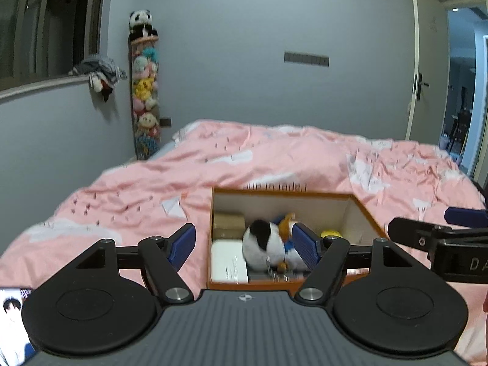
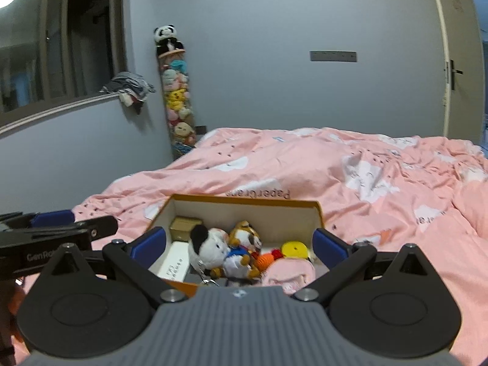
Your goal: Organize objects
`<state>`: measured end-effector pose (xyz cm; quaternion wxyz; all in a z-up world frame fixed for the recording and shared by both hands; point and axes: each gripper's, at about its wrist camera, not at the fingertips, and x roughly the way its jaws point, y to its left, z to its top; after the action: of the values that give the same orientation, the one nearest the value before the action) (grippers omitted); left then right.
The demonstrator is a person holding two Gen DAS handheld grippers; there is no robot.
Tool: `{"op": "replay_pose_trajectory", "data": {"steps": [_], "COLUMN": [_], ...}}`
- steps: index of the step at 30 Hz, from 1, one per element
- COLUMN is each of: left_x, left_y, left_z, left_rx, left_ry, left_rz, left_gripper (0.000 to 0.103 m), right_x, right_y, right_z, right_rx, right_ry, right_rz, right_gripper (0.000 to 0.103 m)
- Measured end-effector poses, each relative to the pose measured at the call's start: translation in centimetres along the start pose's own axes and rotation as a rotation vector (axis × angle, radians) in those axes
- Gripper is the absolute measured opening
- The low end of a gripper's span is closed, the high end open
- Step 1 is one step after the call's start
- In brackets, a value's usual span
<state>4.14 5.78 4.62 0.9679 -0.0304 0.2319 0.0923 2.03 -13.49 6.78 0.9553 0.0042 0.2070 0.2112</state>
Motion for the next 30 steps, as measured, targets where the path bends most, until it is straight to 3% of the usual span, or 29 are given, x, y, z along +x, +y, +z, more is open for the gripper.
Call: {"op": "replay_pose_trajectory", "data": {"steps": [3, 14, 30], "left_x": [1.0, 4.1, 4.8], "left_y": [-0.4, -1.3, -1.2], "left_z": [-0.8, -3.9, -4.5], "left_rx": [0.005, 0.019, 0.02], "left_ry": [0.07, 0.207, 0.235], "left_rz": [-0.017, -0.023, -0.01], "left_gripper": [0.083, 0.083, 0.083], "right_x": [0.9, 5.0, 6.7], "right_y": [-0.1, -1.7, -1.7], "right_z": [-1.0, -4.0, -5.2], "right_rx": [-0.007, 0.025, 0.009], "right_ry": [0.031, 0.174, 0.234], "right_rz": [-0.006, -0.044, -0.041], "right_gripper": [0.102, 0.102, 0.102]}}
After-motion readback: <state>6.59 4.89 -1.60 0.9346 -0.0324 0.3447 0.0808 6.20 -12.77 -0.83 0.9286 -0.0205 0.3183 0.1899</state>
